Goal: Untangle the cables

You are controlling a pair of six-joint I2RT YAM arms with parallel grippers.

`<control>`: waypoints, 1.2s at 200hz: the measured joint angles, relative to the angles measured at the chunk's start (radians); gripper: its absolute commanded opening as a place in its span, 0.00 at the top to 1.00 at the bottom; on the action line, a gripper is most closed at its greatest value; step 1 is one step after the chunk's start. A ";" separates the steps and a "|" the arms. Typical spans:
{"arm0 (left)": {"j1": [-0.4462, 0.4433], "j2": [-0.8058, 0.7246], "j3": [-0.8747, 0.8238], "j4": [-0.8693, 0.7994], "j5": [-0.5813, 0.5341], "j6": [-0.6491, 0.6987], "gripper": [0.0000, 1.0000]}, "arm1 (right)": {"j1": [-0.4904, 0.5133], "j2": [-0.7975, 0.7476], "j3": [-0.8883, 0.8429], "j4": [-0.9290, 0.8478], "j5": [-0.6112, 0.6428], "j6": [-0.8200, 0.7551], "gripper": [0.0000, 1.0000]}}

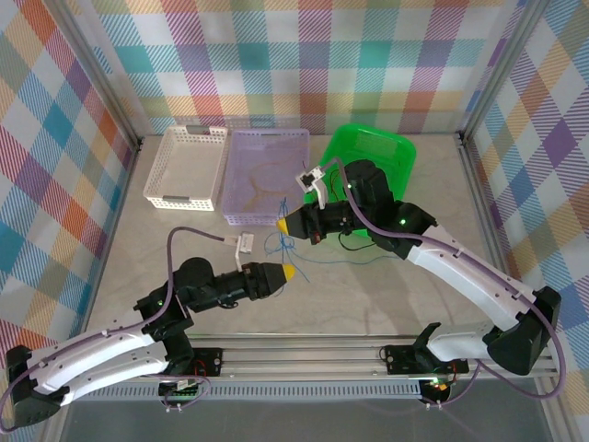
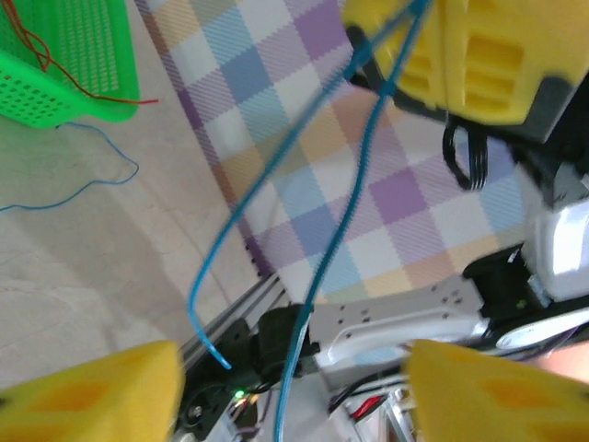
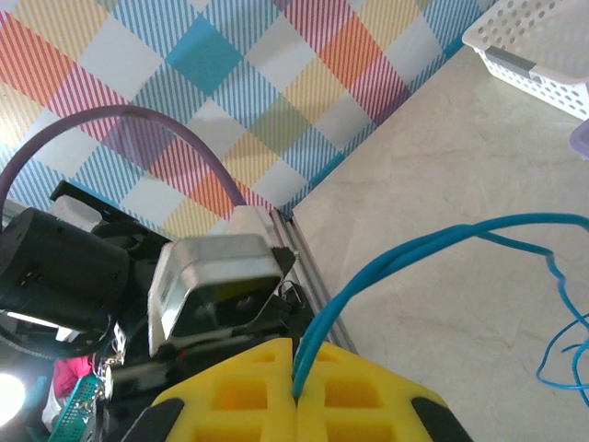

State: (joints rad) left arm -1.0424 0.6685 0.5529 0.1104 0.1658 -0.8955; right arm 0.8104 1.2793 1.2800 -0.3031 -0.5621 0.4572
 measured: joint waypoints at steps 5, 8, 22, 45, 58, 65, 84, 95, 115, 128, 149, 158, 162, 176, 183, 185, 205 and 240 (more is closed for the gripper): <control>-0.010 0.013 0.010 -0.001 0.000 0.004 0.52 | 0.002 0.002 0.002 -0.002 0.000 0.000 1.00; -0.014 0.020 0.015 -0.002 0.000 0.015 0.54 | 0.002 0.003 0.002 -0.004 0.000 0.000 1.00; -0.033 0.043 0.038 -0.005 -0.002 0.038 0.64 | 0.003 0.005 0.003 -0.008 0.000 0.001 1.00; -0.045 0.041 0.053 -0.008 -0.008 0.057 0.81 | 0.003 0.005 0.003 -0.014 0.005 0.000 1.00; -0.047 0.022 0.053 -0.024 -0.021 0.073 0.84 | 0.003 0.005 0.003 -0.019 0.012 0.000 1.00; -0.047 0.006 0.053 -0.038 -0.029 0.077 0.84 | 0.003 0.005 0.003 -0.022 0.016 -0.001 1.00; -0.047 -0.038 0.053 -0.067 -0.046 0.082 0.95 | 0.003 0.005 0.003 -0.031 0.025 -0.001 1.00; -0.047 -0.055 0.054 -0.079 -0.055 0.090 1.00 | 0.003 0.005 0.003 -0.032 0.027 0.000 1.00; -0.048 -0.069 0.054 -0.093 -0.067 0.093 1.00 | 0.003 0.005 0.003 -0.032 0.027 -0.001 1.00; -0.048 -0.071 0.054 -0.102 -0.078 0.093 1.00 | 0.003 0.005 0.003 -0.032 0.030 -0.001 1.00; -0.048 -0.076 0.056 -0.127 -0.105 0.097 1.00 | 0.003 0.000 -0.011 -0.029 0.044 -0.003 0.91; -0.048 -0.078 0.063 -0.155 -0.122 0.100 1.00 | 0.003 -0.003 -0.027 -0.029 0.053 -0.004 0.87; -0.048 -0.081 0.068 -0.167 -0.130 0.101 1.00 | 0.003 -0.004 -0.034 -0.029 0.056 -0.004 0.85; -0.048 -0.101 0.088 -0.222 -0.168 0.106 1.00 | 0.003 -0.005 -0.061 -0.030 0.066 -0.011 0.80; -0.048 -0.117 0.104 -0.256 -0.193 0.110 1.00 | 0.003 -0.005 -0.074 -0.032 0.074 -0.017 0.78; -0.048 -0.122 0.109 -0.266 -0.199 0.112 1.00 | 0.003 -0.005 -0.078 -0.032 0.077 -0.021 0.77; -0.048 -0.166 0.174 -0.372 -0.275 0.135 1.00 | 0.002 -0.007 -0.112 -0.038 0.108 -0.032 0.69; -0.048 -0.190 0.351 -0.549 -0.409 0.209 1.00 | -0.010 -0.033 -0.171 -0.046 0.163 -0.054 0.57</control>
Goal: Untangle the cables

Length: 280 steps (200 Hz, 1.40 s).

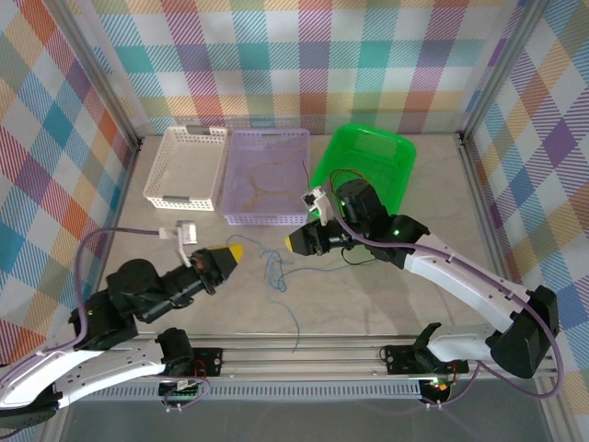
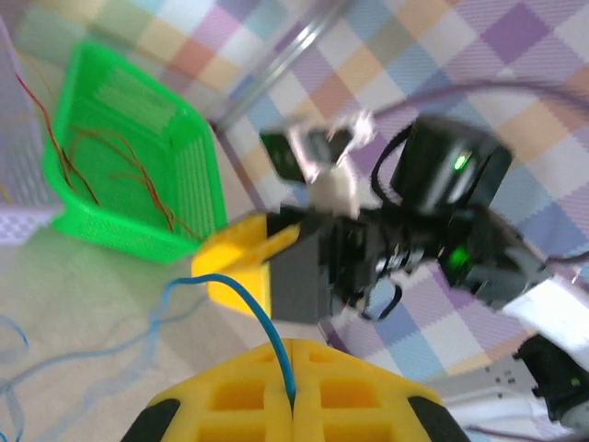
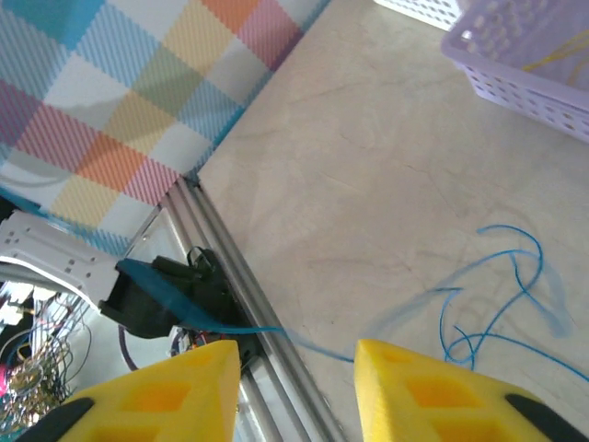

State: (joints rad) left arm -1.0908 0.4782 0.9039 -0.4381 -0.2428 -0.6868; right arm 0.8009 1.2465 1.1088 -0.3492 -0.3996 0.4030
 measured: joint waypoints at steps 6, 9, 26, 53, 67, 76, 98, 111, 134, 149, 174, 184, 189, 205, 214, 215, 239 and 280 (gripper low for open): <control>0.000 0.003 0.028 -0.024 -0.019 0.013 1.00 | -0.004 -0.003 -0.007 -0.001 0.007 -0.002 0.57; 0.000 0.005 0.043 -0.036 -0.031 0.023 1.00 | -0.005 -0.005 -0.011 -0.001 0.010 -0.002 0.56; 0.000 0.023 0.119 -0.101 -0.080 0.061 1.00 | -0.010 -0.012 -0.032 0.002 0.024 -0.009 0.54; 0.000 0.059 0.209 -0.189 -0.141 0.122 1.00 | -0.011 -0.013 -0.076 0.024 0.031 -0.030 0.48; 0.000 0.086 0.262 -0.240 -0.176 0.158 1.00 | -0.011 -0.013 -0.103 0.036 0.034 -0.045 0.47; 0.000 0.102 0.296 -0.264 -0.201 0.183 1.00 | -0.011 -0.009 -0.118 0.045 0.034 -0.053 0.46; 0.000 0.144 0.399 -0.323 -0.272 0.261 1.00 | -0.010 0.032 -0.147 0.093 0.025 -0.066 0.44; 0.000 0.169 0.464 -0.340 -0.317 0.315 1.00 | -0.006 0.077 -0.169 0.134 0.021 -0.070 0.43; 0.000 0.198 0.548 -0.348 -0.386 0.404 1.00 | 0.015 0.190 -0.190 0.188 0.024 -0.069 0.42; 0.000 0.218 0.596 -0.349 -0.427 0.473 1.00 | 0.041 0.282 -0.190 0.223 0.037 -0.068 0.42; 0.000 0.256 0.674 -0.339 -0.475 0.571 1.00 | 0.069 0.394 -0.189 0.257 0.068 -0.063 0.42; 0.000 0.270 0.707 -0.336 -0.488 0.605 1.00 | 0.077 0.427 -0.188 0.274 0.078 -0.055 0.41; 0.000 0.277 0.724 -0.334 -0.493 0.621 1.00 | 0.079 0.441 -0.188 0.282 0.085 -0.051 0.41; 0.000 0.300 0.776 -0.327 -0.505 0.663 1.00 | 0.085 0.485 -0.173 0.309 0.106 -0.043 0.41; 0.000 0.309 0.800 -0.325 -0.511 0.680 1.00 | 0.091 0.512 -0.161 0.326 0.124 -0.040 0.42; 0.000 0.311 0.802 -0.325 -0.511 0.681 1.00 | 0.092 0.514 -0.160 0.327 0.126 -0.040 0.42; 0.000 0.331 0.858 -0.324 -0.512 0.714 1.00 | 0.103 0.571 -0.130 0.366 0.186 -0.039 0.49; 0.000 0.364 0.967 -0.350 -0.528 0.760 1.00 | 0.111 0.641 -0.096 0.399 0.290 -0.039 0.81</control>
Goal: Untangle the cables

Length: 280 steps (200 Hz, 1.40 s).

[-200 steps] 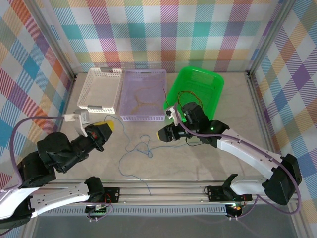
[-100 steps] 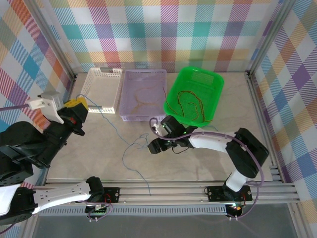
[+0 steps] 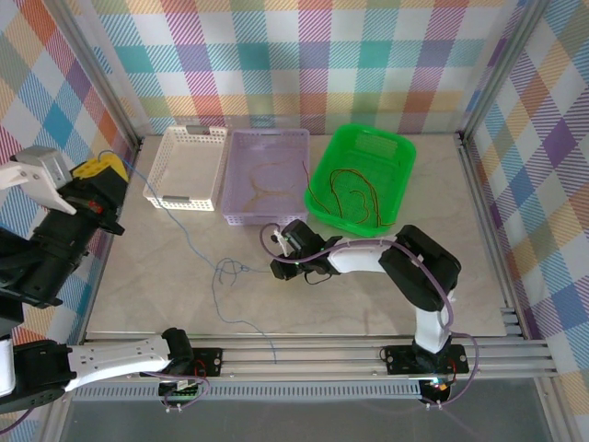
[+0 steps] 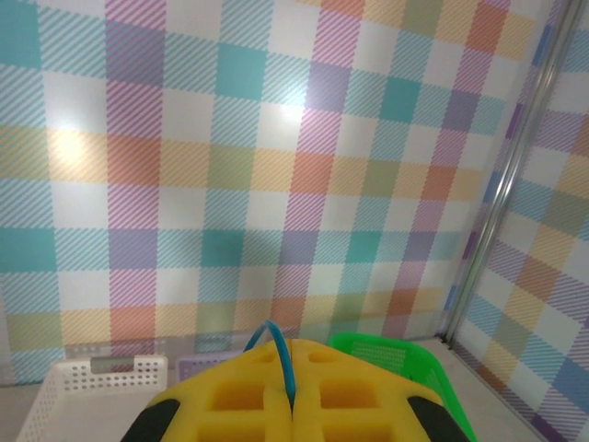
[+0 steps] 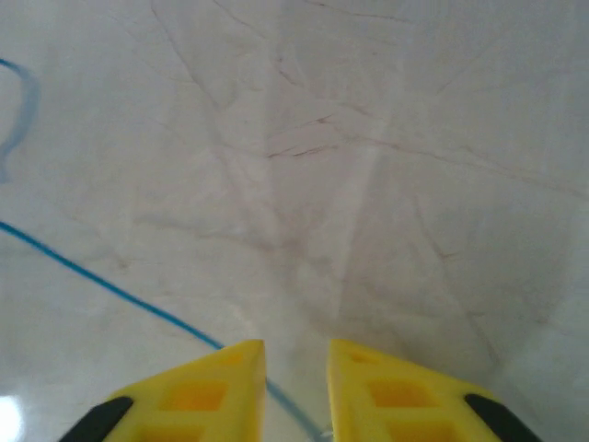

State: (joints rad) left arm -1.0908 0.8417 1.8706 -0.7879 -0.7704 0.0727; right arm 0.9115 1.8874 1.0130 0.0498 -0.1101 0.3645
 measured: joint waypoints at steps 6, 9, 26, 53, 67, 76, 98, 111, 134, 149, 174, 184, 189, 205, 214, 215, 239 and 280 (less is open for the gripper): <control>0.000 0.005 0.016 -0.003 -0.002 0.004 1.00 | 0.000 0.005 0.002 -0.001 0.009 -0.005 0.80; 0.000 0.007 0.023 -0.004 -0.003 0.005 1.00 | 0.000 0.005 0.002 -0.002 0.011 -0.006 0.80; 0.000 0.017 0.051 -0.014 -0.010 0.018 1.00 | 0.000 -0.006 -0.004 0.006 0.013 -0.012 0.64; 0.000 0.032 0.056 -0.023 -0.018 0.033 1.00 | 0.014 -0.103 -0.048 0.021 -0.070 -0.014 0.38; 0.000 0.046 0.055 -0.023 -0.018 0.039 1.00 | 0.047 -0.158 -0.048 0.043 -0.138 -0.014 0.35; 0.000 0.053 0.050 -0.023 -0.018 0.044 1.00 | 0.084 -0.188 -0.045 0.070 -0.181 -0.012 0.33; 0.000 0.073 0.039 -0.023 -0.017 0.049 1.00 | 0.180 -0.215 -0.025 0.148 -0.257 -0.002 0.31; 0.000 0.081 0.032 -0.023 -0.017 0.048 1.00 | 0.227 -0.215 -0.018 0.196 -0.286 0.018 0.30; 0.000 0.092 0.024 -0.023 -0.016 0.048 1.00 | 0.260 -0.199 0.002 0.262 -0.311 0.068 0.29; 0.000 0.095 0.019 -0.023 -0.016 0.048 1.00 | 0.274 -0.164 0.032 0.302 -0.307 0.093 0.28; 0.000 0.095 0.013 -0.022 -0.016 0.048 1.00 | 0.288 -0.108 0.064 0.361 -0.295 0.139 0.28; 0.000 0.095 0.010 -0.022 -0.015 0.047 1.00 | 0.294 -0.084 0.077 0.377 -0.291 0.156 0.28; 0.000 0.095 0.008 -0.022 -0.013 0.047 1.00 | 0.295 -0.071 0.086 0.383 -0.290 0.164 0.27; 0.000 0.097 0.000 -0.021 -0.008 0.045 1.00 | 0.303 -0.034 0.111 0.394 -0.282 0.185 0.27; 0.000 0.098 -0.002 -0.021 -0.006 0.044 1.00 | 0.306 -0.015 0.127 0.399 -0.272 0.196 0.27; 0.000 0.099 -0.003 -0.021 -0.006 0.044 1.00 | 0.306 -0.014 0.129 0.399 -0.271 0.197 0.28; 0.000 0.111 -0.003 -0.021 0.001 0.040 1.00 | 0.312 0.028 0.170 0.406 -0.248 0.212 0.28; 0.000 0.121 -0.009 -0.006 0.006 0.031 1.00 | 0.314 0.105 0.259 0.405 -0.229 0.239 0.28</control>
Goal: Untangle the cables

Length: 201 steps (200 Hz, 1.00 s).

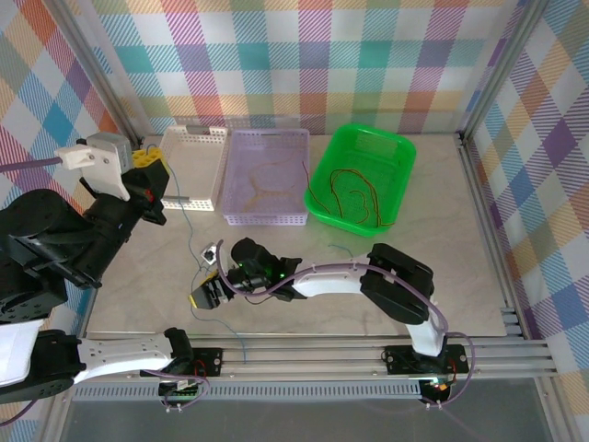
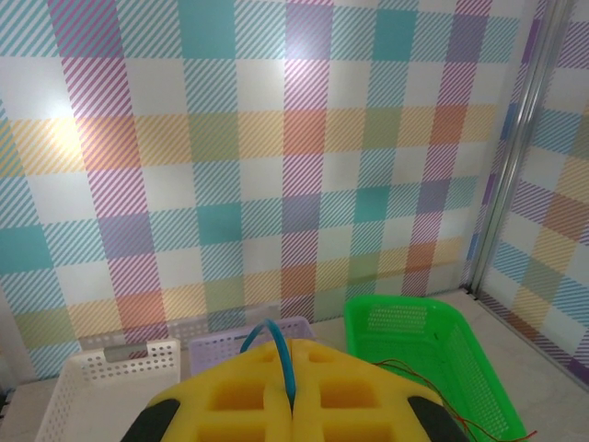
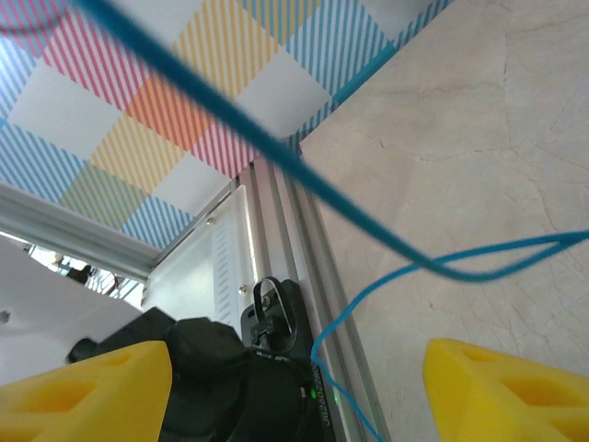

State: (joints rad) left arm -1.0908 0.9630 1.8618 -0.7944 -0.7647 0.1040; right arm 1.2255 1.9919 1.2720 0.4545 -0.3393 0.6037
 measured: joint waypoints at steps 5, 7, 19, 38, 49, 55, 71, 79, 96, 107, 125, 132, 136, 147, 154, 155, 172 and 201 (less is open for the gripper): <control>0.000 0.001 0.000 0.004 0.001 -0.002 1.00 | 0.000 0.006 0.007 0.000 0.003 0.003 0.28; 0.000 0.001 0.000 0.006 0.002 -0.002 1.00 | 0.000 0.009 0.010 -0.001 0.003 0.003 0.28; 0.000 0.003 0.000 0.014 0.004 -0.003 1.00 | 0.000 0.024 0.027 -0.005 0.010 0.007 0.28; 0.000 0.004 0.000 0.016 0.005 -0.003 1.00 | 0.002 0.043 0.048 -0.011 0.022 0.010 0.29; 0.000 0.005 0.000 0.016 0.007 -0.003 1.00 | 0.004 0.051 0.059 -0.014 0.027 0.011 0.31; 0.000 0.006 0.000 0.016 0.008 -0.003 1.00 | 0.006 0.056 0.065 -0.014 0.033 0.012 0.33; 0.000 0.008 0.000 0.023 0.011 -0.003 1.00 | 0.010 0.065 0.077 -0.016 0.043 0.021 0.52; 0.000 0.010 0.000 0.026 0.012 -0.003 1.00 | 0.011 0.069 0.083 -0.015 0.047 0.022 0.66; 0.000 0.012 -0.001 0.035 0.013 -0.003 1.00 | 0.013 0.074 0.086 -0.016 0.061 0.040 0.83; 0.000 0.012 -0.002 0.039 0.013 -0.003 1.00 | 0.013 0.074 0.083 -0.019 0.075 0.039 0.91; 0.000 0.010 -0.011 0.042 0.012 -0.003 1.00 | 0.013 0.071 0.060 -0.017 0.103 0.039 1.00; 0.000 0.009 -0.014 0.045 0.011 -0.003 1.00 | 0.013 0.066 0.039 -0.015 0.113 0.042 1.00; 0.000 0.008 -0.016 0.045 0.011 -0.002 1.00 | 0.012 0.062 0.021 -0.012 0.120 0.040 1.00; 0.000 0.008 -0.016 0.045 0.010 -0.001 1.00 | 0.006 0.040 -0.039 -0.008 0.138 0.044 1.00; 0.000 0.008 -0.016 0.045 0.003 0.003 1.00 | -0.002 0.019 -0.086 -0.006 0.149 0.048 1.00; 0.000 0.008 -0.016 0.045 0.003 0.003 1.00 | -0.002 0.017 -0.091 -0.006 0.150 0.048 1.00; 0.000 0.006 -0.012 0.045 -0.018 0.023 1.00 | -0.022 -0.050 -0.216 -0.006 0.169 0.063 1.00; 0.000 0.006 0.029 0.045 -0.070 0.079 1.00 | -0.132 -0.199 -0.418 -0.006 0.204 0.095 1.00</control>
State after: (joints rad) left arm -1.0908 0.9691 1.8908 -0.7498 -0.8345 0.1829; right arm 1.0931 1.7927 0.8539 0.4484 -0.1356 0.6983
